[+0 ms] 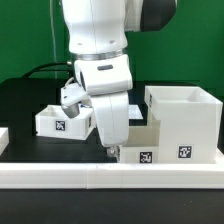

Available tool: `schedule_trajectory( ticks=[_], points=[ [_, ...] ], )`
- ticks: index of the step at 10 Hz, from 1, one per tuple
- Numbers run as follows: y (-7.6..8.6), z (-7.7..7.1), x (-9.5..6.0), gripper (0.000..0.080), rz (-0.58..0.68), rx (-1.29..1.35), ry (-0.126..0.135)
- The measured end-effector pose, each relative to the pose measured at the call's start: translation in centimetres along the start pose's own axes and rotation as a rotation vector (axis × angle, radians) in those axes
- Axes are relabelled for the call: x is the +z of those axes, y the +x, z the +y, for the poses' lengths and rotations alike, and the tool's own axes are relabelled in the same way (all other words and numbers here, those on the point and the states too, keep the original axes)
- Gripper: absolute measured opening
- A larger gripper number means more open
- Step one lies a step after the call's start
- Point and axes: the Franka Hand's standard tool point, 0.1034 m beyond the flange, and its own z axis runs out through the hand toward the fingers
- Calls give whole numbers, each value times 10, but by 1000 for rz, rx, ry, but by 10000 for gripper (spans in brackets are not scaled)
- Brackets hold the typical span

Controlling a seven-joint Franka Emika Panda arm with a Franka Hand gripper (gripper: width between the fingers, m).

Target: Assemble drawer

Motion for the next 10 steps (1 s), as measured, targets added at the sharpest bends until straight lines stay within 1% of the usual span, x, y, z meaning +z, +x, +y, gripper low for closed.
schedule_trajectory(
  ticks=[3,4,6,8,9,10],
  points=[
    [0,0,1,649,0,1,1],
    [6,0,2,649,4,-8,4],
    [24,3,3,649,11,-22,3],
    [36,3,5,649,19,-14,7],
    [44,2,8,649,23,-13,3],
    [51,1,10,649,25,-8,8]
  ],
)
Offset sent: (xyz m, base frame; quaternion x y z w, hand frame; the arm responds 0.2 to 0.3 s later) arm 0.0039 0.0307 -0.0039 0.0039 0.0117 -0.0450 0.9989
